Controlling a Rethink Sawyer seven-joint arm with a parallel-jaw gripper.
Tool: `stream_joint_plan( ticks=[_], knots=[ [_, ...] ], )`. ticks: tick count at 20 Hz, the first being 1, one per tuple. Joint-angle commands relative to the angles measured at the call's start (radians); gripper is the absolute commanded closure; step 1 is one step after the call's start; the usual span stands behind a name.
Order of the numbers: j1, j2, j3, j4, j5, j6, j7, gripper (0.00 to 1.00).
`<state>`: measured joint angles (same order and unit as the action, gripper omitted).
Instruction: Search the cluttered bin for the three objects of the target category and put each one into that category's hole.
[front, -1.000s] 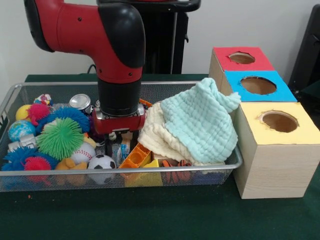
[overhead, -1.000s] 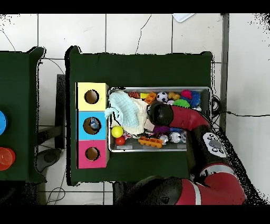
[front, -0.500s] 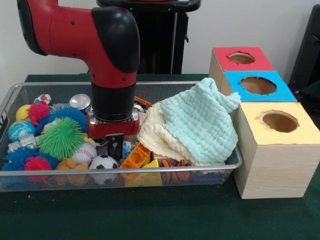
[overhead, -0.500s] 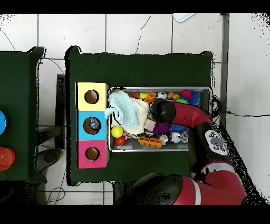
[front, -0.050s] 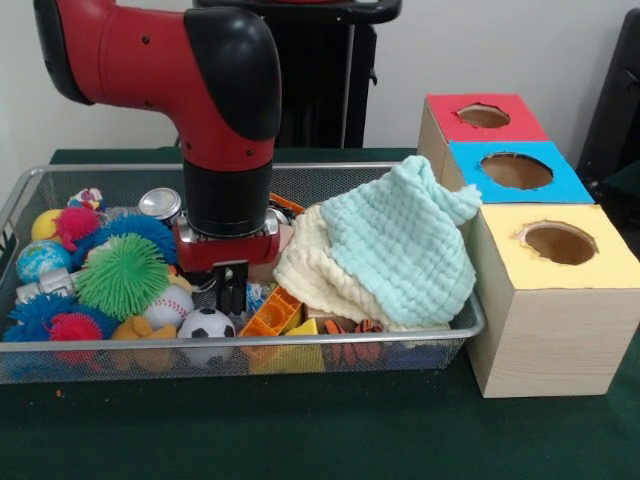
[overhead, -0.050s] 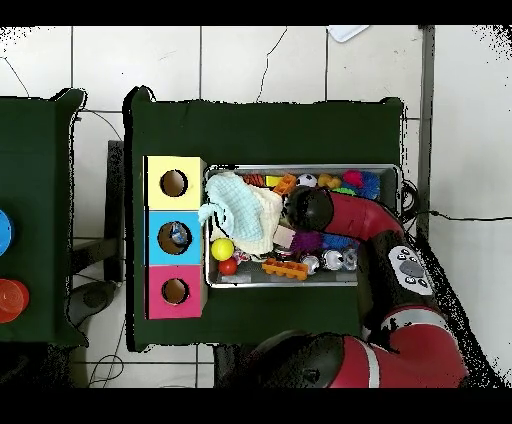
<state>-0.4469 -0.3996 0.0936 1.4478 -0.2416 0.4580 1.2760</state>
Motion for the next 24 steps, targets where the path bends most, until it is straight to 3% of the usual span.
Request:
stream_joint_plan(
  ticks=[1, 3, 5, 11, 12, 16, 24],
  knots=[
    [0.052, -0.231, -0.02, 0.088, 0.061, 0.35, 0.099, 1.0],
    [0.053, -0.272, -0.02, 0.094, 0.074, 0.417, 0.093, 1.0],
    [0.044, -0.28, -0.006, 0.102, 0.08, 0.415, 0.092, 1.0],
    [0.001, -0.253, 0.032, 0.132, 0.065, 0.31, 0.084, 1.0],
    [-0.009, -0.256, 0.039, 0.151, 0.062, 0.291, 0.078, 0.0],
    [-0.047, -0.243, 0.075, 0.2, 0.062, 0.151, 0.082, 0.0],
    [-0.069, -0.139, 0.104, 0.188, 0.039, 0.016, 0.092, 0.0]
  ],
)
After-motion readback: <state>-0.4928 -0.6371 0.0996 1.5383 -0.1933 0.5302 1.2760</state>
